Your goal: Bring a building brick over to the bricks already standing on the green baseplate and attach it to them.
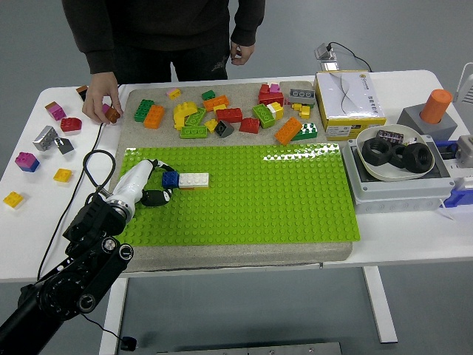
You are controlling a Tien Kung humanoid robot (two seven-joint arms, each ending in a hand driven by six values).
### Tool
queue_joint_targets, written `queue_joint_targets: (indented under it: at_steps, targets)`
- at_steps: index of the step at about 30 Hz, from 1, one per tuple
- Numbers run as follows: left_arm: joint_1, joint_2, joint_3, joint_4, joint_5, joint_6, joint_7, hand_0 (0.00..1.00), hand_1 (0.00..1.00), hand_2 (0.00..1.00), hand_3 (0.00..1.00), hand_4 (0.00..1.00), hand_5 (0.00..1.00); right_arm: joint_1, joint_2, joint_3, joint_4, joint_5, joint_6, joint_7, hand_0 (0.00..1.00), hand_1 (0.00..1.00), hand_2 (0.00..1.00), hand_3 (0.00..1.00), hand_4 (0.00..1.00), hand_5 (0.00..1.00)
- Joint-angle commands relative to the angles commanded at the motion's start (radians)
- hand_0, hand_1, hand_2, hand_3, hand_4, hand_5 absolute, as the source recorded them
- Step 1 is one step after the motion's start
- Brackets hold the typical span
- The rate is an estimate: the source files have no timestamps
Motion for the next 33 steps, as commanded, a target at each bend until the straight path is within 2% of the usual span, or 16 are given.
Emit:
queue_joint_targets:
  at_steps: [8,9,14,15,20,21,33]
  targets:
    - [-0.002,-0.001,0.006,0.006,-0.001,0.001,-0.002,0.973,0.903,0.886,0.54,0.419,0.002,0.001,0.001,-0.001,0.0,0.002,-0.002,0.002,0.649,0.624,0.632,0.719,0.809,0.998]
    - [-0.002,-0.001,0.007,0.007,-0.001,0.002,-0.002,0.973,0.902,0.89,0.614,0.425,0.002,0.001,0.001,0.0,0.0,0.002,-0.002,0.002,0.648,0.624,0.631,0.719,0.81,0.998]
    - [-0.003,0.0,0.01,0.011,-0.003,0.002,-0.003,0.973,0.902,0.89,0.614,0.425,0.002,-0.001,0.002,0.002,0.0,0.003,-0.002,0.002,0.648,0.624,0.631,0.719,0.81,0.998]
    - [-0.003,0.0,0.01,0.012,-0.004,0.002,-0.003,0.974,0.903,0.891,0.659,0.454,0.002,-0.001,0.002,0.001,0.0,0.004,-0.002,0.002,0.648,0.623,0.631,0.719,0.81,0.998]
    - [-0.004,0.0,0.011,0.012,-0.003,0.002,-0.004,0.974,0.903,0.891,0.659,0.454,0.002,-0.001,0.002,0.001,0.0,0.004,-0.002,0.002,0.648,0.623,0.631,0.719,0.81,0.998]
    - [-0.004,0.0,0.011,0.012,-0.002,0.002,-0.004,0.974,0.904,0.892,0.707,0.491,0.002,-0.001,0.002,0.001,0.0,0.004,-0.002,0.002,0.648,0.622,0.631,0.72,0.81,0.998]
    - [-0.006,0.0,0.009,0.009,0.003,0.002,-0.005,0.972,0.905,0.893,0.748,0.528,0.002,0.002,0.003,0.002,0.0,0.005,-0.002,0.002,0.649,0.624,0.631,0.72,0.81,0.998]
